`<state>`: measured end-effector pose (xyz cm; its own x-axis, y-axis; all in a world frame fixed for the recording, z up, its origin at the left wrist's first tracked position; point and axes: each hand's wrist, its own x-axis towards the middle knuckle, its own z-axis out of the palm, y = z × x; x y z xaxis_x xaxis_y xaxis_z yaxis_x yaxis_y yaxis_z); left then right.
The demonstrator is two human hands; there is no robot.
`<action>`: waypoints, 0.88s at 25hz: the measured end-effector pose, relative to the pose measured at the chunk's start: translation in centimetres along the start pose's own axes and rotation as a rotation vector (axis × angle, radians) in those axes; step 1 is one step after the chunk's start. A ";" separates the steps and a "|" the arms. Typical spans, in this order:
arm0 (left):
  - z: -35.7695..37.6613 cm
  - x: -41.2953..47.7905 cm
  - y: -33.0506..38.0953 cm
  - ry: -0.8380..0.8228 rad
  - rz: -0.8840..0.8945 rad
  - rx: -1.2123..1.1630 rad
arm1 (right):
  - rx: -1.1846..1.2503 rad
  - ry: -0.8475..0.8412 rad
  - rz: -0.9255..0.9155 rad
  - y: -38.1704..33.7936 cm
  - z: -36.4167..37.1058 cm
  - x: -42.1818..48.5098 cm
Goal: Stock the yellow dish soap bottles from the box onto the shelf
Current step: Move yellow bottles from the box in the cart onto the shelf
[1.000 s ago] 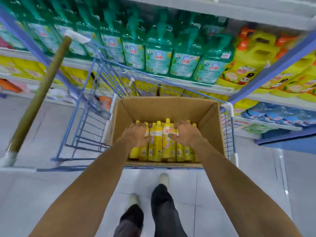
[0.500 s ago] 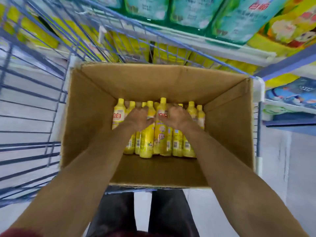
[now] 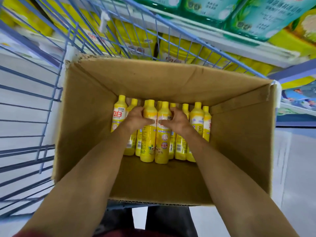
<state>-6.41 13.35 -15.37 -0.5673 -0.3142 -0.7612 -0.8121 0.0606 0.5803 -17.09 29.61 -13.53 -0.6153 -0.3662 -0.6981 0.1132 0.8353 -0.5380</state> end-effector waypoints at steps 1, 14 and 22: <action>0.3 -0.9 -0.8 -0.009 -0.037 -0.039 | 0.059 0.007 0.017 0.4 0.4 -0.4; 0.8 -5.0 -3.0 -0.133 -0.018 -0.265 | 0.306 -0.087 0.072 3.5 1.7 -3.6; -4.8 -14.9 4.7 -0.101 0.183 -0.305 | 0.323 -0.021 -0.141 -5.2 -5.5 -12.9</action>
<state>-1.11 13.74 0.05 -0.7225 -0.2284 -0.6526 -0.6265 -0.1828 0.7576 -14.05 32.23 0.92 -0.6266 -0.4800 -0.6140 0.2713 0.6041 -0.7493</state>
